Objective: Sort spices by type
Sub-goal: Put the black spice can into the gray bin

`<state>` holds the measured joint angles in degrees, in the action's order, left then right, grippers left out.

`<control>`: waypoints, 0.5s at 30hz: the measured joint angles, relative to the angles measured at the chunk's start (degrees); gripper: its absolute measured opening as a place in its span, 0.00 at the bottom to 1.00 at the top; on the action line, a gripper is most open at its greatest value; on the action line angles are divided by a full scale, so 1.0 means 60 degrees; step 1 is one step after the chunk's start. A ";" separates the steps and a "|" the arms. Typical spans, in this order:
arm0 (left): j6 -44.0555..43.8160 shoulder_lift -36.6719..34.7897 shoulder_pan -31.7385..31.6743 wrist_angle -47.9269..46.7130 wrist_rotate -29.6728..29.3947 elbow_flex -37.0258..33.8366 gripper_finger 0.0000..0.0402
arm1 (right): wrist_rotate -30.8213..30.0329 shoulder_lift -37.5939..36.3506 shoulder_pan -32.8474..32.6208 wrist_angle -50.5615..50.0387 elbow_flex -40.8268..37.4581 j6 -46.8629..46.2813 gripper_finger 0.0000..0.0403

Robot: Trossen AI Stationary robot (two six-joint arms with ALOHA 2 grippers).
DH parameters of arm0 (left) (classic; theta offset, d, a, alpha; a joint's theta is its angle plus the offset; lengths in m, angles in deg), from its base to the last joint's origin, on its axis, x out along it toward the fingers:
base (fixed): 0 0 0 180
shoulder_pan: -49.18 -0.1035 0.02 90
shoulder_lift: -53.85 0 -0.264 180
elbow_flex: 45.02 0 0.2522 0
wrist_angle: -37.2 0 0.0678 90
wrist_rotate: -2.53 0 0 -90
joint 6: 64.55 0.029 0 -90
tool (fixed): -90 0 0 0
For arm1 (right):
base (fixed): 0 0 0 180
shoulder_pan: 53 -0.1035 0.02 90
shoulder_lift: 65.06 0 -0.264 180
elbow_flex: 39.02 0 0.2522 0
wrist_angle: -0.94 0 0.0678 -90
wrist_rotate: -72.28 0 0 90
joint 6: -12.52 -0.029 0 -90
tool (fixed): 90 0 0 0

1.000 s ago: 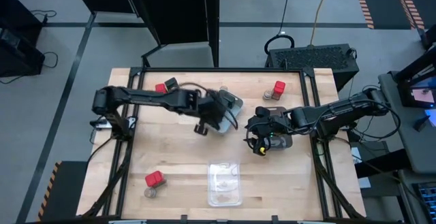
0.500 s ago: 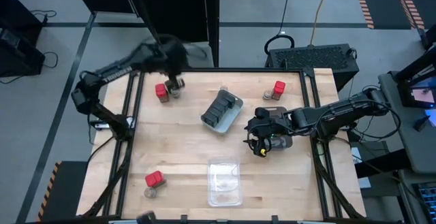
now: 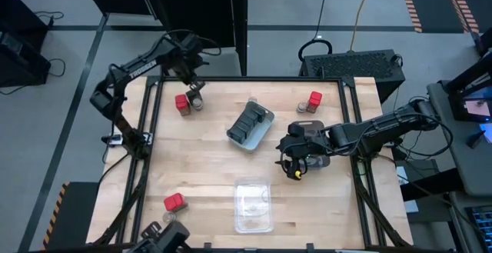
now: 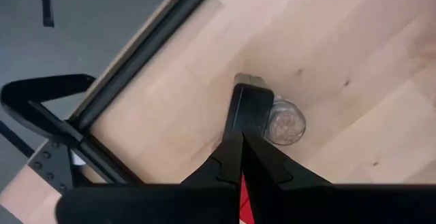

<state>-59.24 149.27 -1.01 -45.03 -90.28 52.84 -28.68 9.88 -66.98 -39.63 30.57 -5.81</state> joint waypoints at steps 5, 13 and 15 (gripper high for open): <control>0.0205 0.0225 0.0142 -0.0004 -0.0025 -0.0045 0.12 | 0.0000 0.0000 0.0000 0.0000 0.0000 0.0047 0.59; -0.0071 0.0229 0.0354 0.0113 -0.0069 -0.0045 0.38 | -0.0444 0.0000 0.0004 -0.0004 0.0000 0.0187 0.59; -0.0068 0.0229 0.0425 0.0011 -0.0069 -0.0054 0.42 | -0.0446 0.0000 0.0004 -0.0002 0.0000 0.0180 0.59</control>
<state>-59.65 150.64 1.54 -44.96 -90.69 52.51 -31.36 9.88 -66.96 -39.64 30.57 -4.72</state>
